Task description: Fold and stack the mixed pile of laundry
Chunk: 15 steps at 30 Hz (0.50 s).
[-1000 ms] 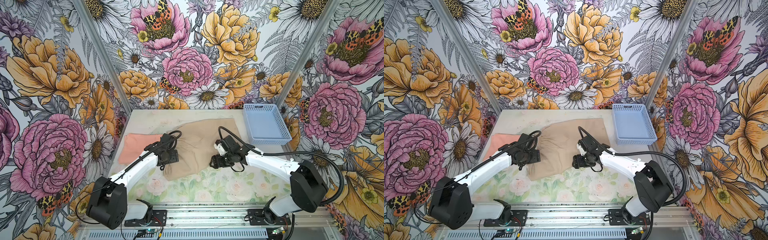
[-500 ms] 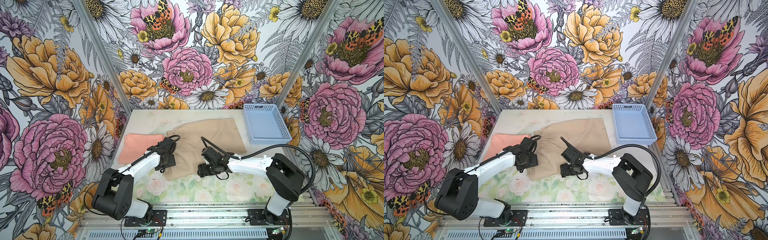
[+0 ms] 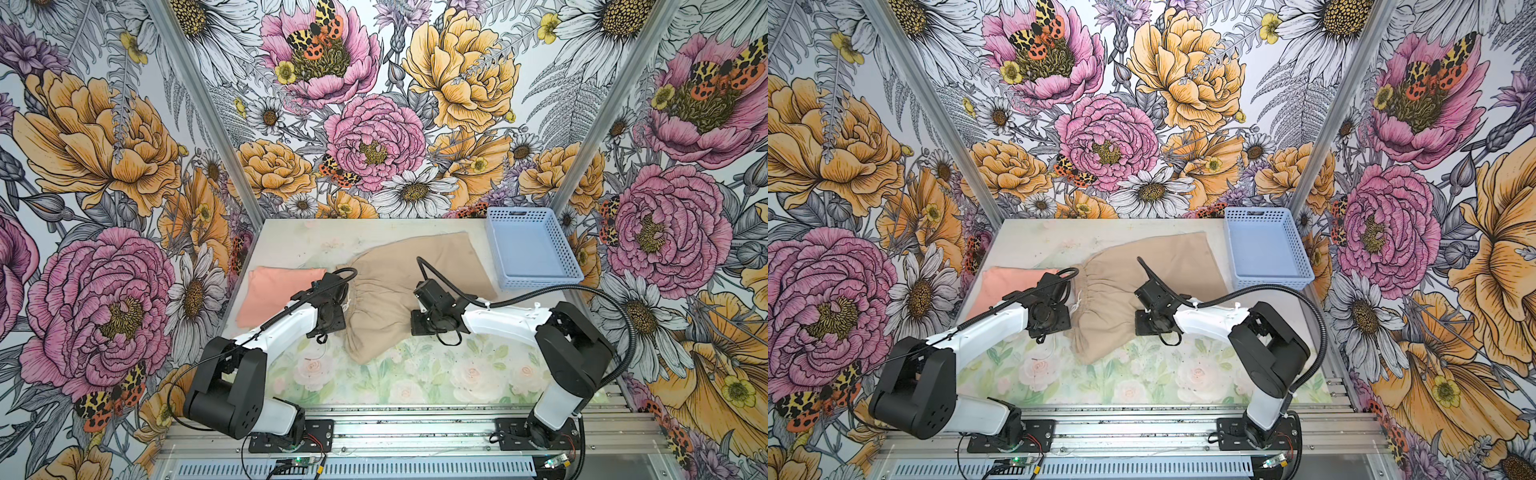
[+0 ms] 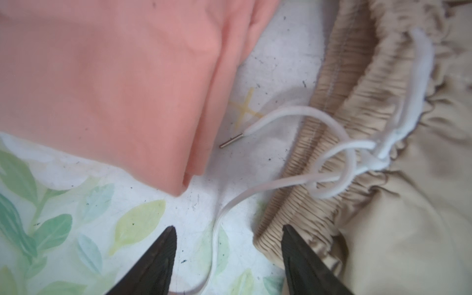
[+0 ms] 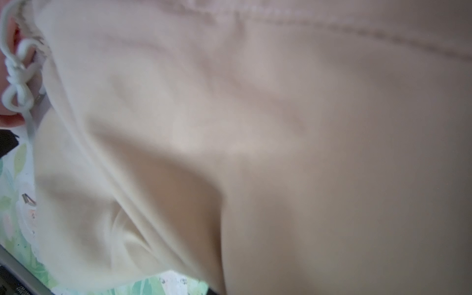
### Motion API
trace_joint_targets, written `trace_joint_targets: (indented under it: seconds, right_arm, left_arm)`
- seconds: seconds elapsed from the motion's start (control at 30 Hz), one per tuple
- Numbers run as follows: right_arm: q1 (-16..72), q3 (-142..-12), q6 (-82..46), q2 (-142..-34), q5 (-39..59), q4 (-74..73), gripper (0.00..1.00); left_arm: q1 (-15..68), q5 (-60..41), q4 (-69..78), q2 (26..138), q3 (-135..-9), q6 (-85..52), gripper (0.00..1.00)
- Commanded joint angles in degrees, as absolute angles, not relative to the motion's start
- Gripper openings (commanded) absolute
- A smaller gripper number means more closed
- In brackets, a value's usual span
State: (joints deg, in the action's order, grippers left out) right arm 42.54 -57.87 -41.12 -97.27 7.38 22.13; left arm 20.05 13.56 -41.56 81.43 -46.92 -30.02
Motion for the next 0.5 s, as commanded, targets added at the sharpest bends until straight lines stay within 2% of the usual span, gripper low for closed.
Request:
trace_joint_targets:
  seconds: [0.0,0.07,0.2,0.47]
  right_arm:
    - [39.93,-56.6,-39.37,-92.32,10.9,24.14,0.0]
    - [38.58,-56.17,-39.29,-91.54,12.76,24.34,0.0]
    - [36.98,-56.31,-39.04,-91.01,14.07,24.52,0.0]
    - [35.36,-56.08,-38.6,-90.97,15.65,24.71,0.0]
  left_arm:
    - [22.46,12.4,-37.67,84.11,-46.71,-27.03,0.66]
    - [24.47,8.94,-36.06,86.4,-47.26,-26.29,0.66]
    - [29.46,8.8,-34.89,87.09,-47.6,-26.69,0.66]
    - [31.43,5.62,-31.0,85.47,-44.6,-28.46,0.63]
